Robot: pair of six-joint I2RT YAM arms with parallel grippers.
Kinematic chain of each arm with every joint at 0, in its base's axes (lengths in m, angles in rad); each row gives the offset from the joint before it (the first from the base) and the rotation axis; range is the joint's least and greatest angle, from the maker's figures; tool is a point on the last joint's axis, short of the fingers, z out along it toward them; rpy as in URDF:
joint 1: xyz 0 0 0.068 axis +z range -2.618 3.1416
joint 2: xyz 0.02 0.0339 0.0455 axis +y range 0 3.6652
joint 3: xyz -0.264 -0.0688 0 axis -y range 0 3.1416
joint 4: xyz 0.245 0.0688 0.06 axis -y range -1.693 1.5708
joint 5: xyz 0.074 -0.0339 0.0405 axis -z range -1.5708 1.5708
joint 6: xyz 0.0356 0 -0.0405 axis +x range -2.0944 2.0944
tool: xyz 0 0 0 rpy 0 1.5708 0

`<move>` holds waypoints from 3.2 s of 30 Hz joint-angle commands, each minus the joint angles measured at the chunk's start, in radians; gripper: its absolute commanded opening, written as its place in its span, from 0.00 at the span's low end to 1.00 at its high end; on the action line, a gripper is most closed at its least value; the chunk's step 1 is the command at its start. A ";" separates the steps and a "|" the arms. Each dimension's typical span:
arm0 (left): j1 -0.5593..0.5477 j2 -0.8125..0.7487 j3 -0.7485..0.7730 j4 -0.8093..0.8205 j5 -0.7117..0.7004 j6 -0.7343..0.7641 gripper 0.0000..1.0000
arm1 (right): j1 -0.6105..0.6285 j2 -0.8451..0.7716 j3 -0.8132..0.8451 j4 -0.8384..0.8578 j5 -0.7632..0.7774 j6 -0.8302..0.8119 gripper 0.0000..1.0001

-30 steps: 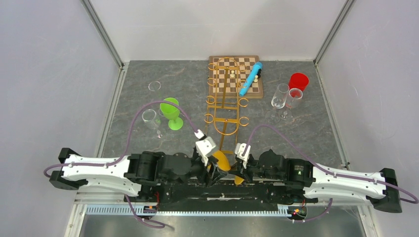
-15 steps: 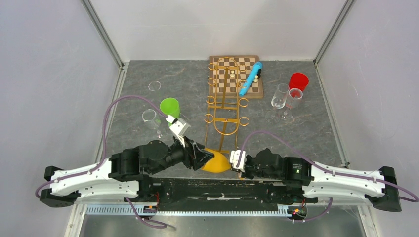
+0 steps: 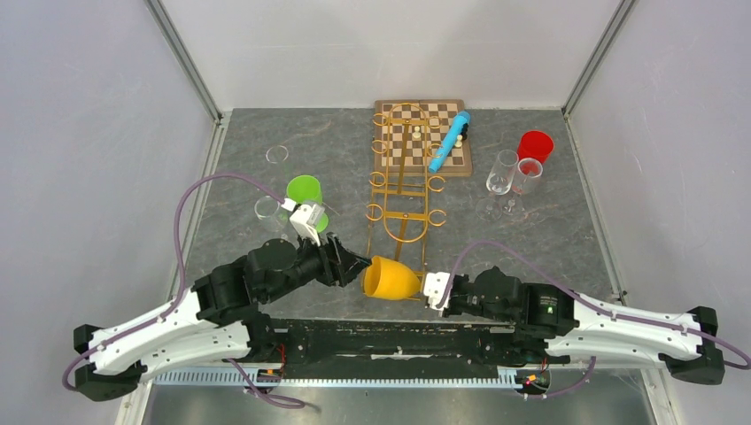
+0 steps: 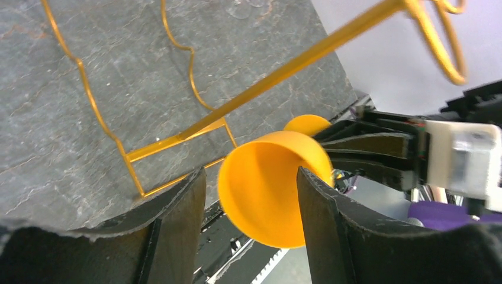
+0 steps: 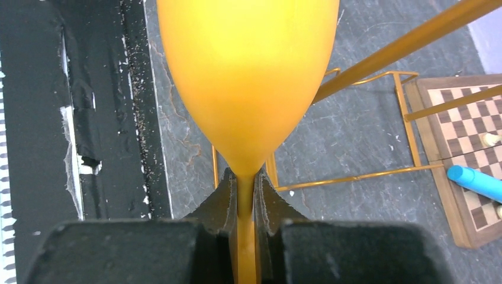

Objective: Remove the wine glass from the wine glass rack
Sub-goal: Place the wine glass at the center of the board.

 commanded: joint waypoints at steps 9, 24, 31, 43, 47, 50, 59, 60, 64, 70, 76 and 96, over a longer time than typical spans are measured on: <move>0.221 -0.014 -0.084 0.063 0.325 -0.093 0.62 | 0.002 -0.051 0.034 0.072 0.097 -0.054 0.00; 0.368 -0.020 -0.183 0.124 0.561 -0.143 0.60 | 0.002 -0.006 0.045 0.150 0.094 -0.066 0.00; 0.412 -0.006 -0.210 0.162 0.622 -0.152 0.54 | 0.002 0.014 0.040 0.191 0.076 -0.072 0.00; 0.438 -0.002 -0.227 0.193 0.678 -0.165 0.32 | 0.002 0.055 0.036 0.236 0.047 -0.073 0.00; 0.442 -0.002 -0.229 0.201 0.690 -0.169 0.18 | 0.002 0.060 0.034 0.242 0.046 -0.072 0.00; 0.445 0.000 -0.228 0.201 0.695 -0.169 0.03 | 0.002 0.063 0.032 0.242 0.045 -0.067 0.00; 0.450 -0.032 -0.161 0.072 0.655 -0.121 0.02 | 0.002 0.021 0.034 0.208 0.064 -0.059 0.23; 0.450 -0.036 -0.155 0.053 0.649 -0.116 0.02 | 0.002 0.011 0.032 0.202 0.066 -0.059 0.29; 0.451 -0.054 -0.128 -0.010 0.627 -0.102 0.02 | 0.002 -0.029 0.029 0.182 0.084 -0.055 0.46; 0.450 -0.091 -0.091 -0.114 0.586 -0.094 0.02 | 0.003 -0.105 0.016 0.157 0.098 -0.036 0.53; 0.450 -0.105 -0.012 -0.288 0.472 -0.066 0.02 | 0.002 -0.161 -0.009 0.147 0.114 -0.023 0.55; 0.449 0.020 0.250 -0.680 -0.053 0.054 0.02 | 0.002 -0.257 -0.076 0.160 0.134 -0.005 0.58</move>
